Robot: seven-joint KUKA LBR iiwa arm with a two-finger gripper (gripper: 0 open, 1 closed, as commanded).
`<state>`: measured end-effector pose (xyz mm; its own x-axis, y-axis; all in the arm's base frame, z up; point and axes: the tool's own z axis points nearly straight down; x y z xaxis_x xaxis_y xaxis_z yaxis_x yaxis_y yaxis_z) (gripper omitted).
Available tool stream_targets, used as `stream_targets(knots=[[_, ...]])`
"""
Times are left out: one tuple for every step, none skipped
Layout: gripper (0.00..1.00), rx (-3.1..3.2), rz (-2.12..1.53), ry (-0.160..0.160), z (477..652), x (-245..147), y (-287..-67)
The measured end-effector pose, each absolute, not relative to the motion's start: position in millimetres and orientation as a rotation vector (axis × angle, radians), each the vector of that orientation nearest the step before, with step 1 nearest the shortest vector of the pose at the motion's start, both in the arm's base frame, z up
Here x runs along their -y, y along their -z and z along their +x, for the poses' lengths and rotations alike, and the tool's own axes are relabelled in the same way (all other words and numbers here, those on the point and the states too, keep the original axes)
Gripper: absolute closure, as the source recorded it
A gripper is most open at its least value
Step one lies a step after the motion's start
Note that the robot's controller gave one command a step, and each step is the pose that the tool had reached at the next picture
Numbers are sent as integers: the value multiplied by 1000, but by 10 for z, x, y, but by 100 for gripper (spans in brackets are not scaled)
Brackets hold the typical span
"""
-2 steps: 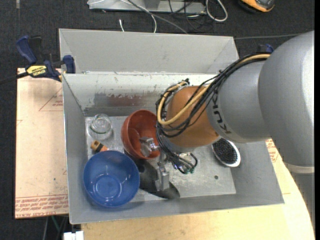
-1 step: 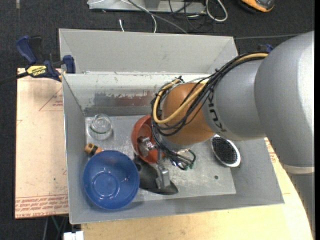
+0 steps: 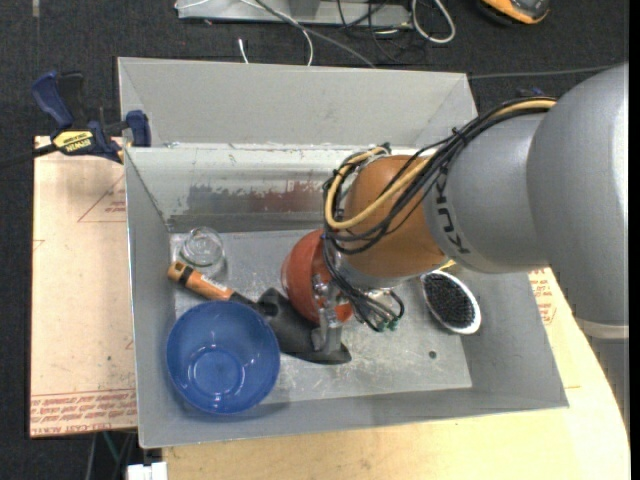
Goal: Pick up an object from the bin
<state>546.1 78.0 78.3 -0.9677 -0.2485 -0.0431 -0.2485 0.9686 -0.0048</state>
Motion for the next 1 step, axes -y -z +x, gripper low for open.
stream_targets(knots=[[100,-3075,-388,1,5460,-775,-784]])
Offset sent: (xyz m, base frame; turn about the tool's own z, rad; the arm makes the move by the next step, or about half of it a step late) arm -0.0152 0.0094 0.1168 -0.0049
